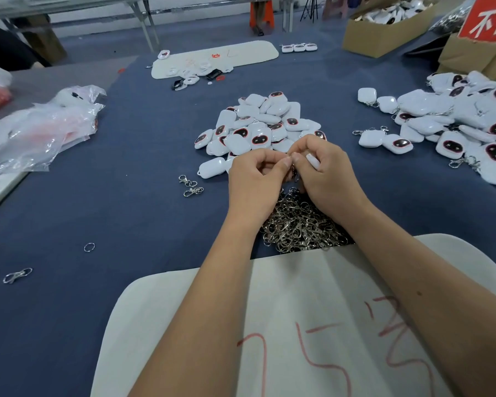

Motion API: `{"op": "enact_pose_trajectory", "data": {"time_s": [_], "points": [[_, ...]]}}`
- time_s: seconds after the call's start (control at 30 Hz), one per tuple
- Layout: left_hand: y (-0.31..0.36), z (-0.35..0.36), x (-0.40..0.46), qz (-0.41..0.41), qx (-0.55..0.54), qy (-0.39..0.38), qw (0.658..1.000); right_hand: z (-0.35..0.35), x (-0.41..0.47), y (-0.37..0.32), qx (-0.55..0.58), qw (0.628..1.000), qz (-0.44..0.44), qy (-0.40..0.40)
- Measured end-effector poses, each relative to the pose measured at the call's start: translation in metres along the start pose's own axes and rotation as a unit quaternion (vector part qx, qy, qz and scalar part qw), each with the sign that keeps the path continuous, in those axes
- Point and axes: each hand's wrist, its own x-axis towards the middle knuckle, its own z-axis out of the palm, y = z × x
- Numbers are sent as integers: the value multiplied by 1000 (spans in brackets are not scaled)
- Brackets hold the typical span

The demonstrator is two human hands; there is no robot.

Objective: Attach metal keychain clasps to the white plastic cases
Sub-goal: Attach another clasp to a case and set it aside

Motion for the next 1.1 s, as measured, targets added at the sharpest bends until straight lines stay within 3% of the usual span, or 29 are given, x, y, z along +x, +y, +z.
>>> {"op": "enact_pose_trajectory", "data": {"time_s": [1.1], "points": [[-2,2,3,-4,-8,-5,1000,-1,5,11,93,996,12,0]]}}
